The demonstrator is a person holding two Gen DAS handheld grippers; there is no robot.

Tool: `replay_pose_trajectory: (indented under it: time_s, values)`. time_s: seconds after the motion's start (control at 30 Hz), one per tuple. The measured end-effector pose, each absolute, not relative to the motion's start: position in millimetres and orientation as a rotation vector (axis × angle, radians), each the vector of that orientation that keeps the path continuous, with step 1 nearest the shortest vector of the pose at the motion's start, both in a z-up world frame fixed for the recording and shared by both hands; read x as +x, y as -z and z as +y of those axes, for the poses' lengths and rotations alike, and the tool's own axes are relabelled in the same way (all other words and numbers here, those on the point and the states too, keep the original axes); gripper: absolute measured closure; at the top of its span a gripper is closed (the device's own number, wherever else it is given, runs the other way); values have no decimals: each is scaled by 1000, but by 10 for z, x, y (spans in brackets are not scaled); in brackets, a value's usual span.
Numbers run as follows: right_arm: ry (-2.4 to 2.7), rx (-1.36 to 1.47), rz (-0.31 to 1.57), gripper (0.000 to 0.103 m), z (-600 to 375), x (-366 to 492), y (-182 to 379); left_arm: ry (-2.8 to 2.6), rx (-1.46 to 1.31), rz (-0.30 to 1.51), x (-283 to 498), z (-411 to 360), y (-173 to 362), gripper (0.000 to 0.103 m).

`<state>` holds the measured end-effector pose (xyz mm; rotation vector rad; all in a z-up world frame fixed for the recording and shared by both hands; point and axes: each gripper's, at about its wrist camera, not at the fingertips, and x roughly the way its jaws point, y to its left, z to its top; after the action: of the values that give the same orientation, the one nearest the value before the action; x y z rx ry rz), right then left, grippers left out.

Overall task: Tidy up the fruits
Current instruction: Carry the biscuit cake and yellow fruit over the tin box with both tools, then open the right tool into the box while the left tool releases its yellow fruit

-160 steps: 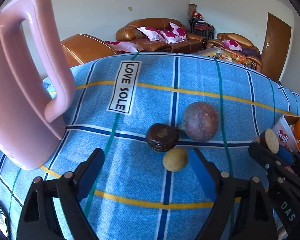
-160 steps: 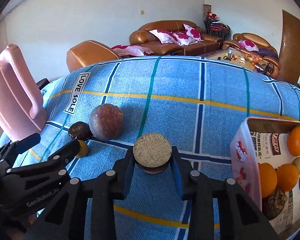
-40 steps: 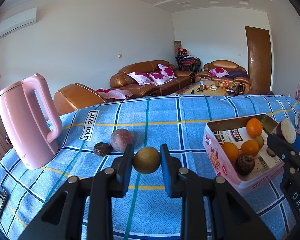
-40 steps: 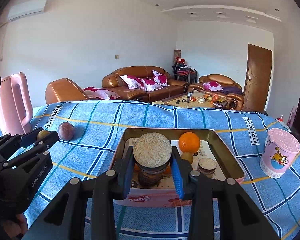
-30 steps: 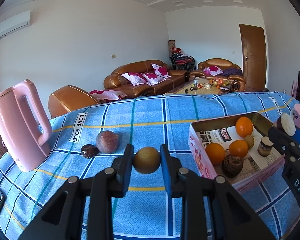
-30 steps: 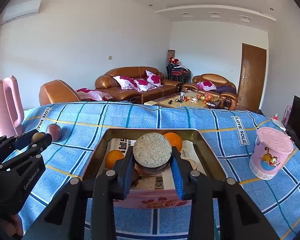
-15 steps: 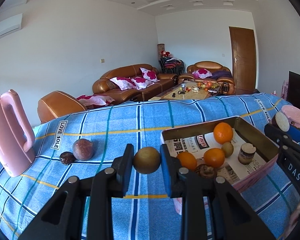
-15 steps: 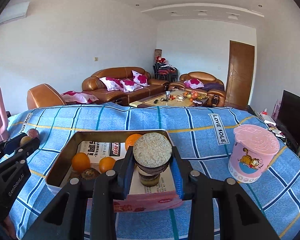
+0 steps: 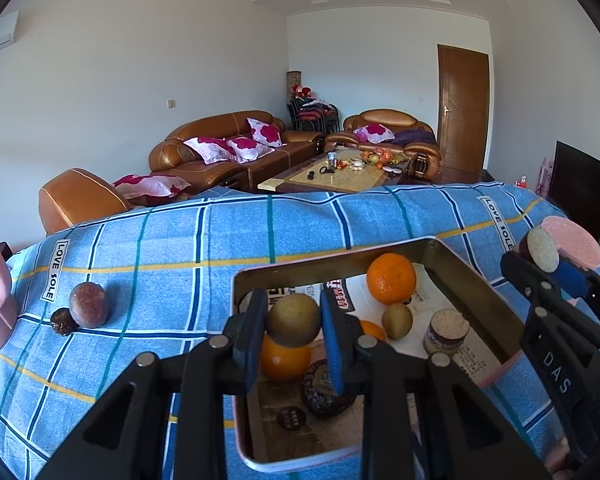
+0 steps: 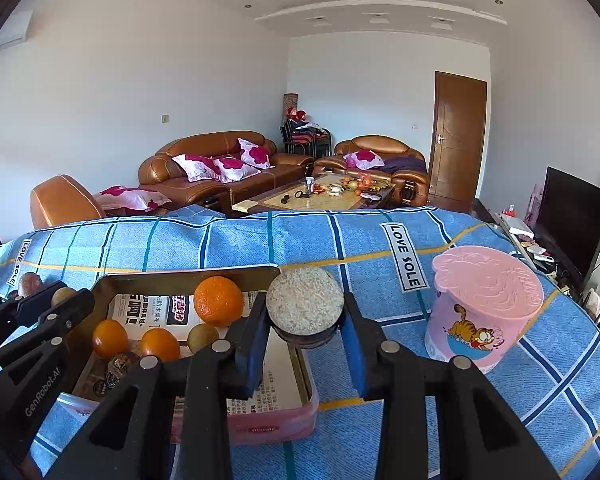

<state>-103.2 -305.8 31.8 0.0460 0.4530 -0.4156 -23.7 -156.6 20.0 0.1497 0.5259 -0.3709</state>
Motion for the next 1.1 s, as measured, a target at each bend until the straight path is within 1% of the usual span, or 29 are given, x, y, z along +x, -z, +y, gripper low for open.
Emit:
replay_pose_trajectory:
  time_s: [0.57, 0.73, 1.1]
  values:
    - [340, 7, 549, 66, -3043, -590, -233, 360, 115, 631, 77, -1659, -77, 75]
    - [269, -19, 614, 66, -2970, -453, -169, 362, 106, 659, 122, -1649, -46, 75]
    - [169, -1, 664, 66, -2964, -361, -99, 362, 110, 678, 156, -1674, -26, 75]
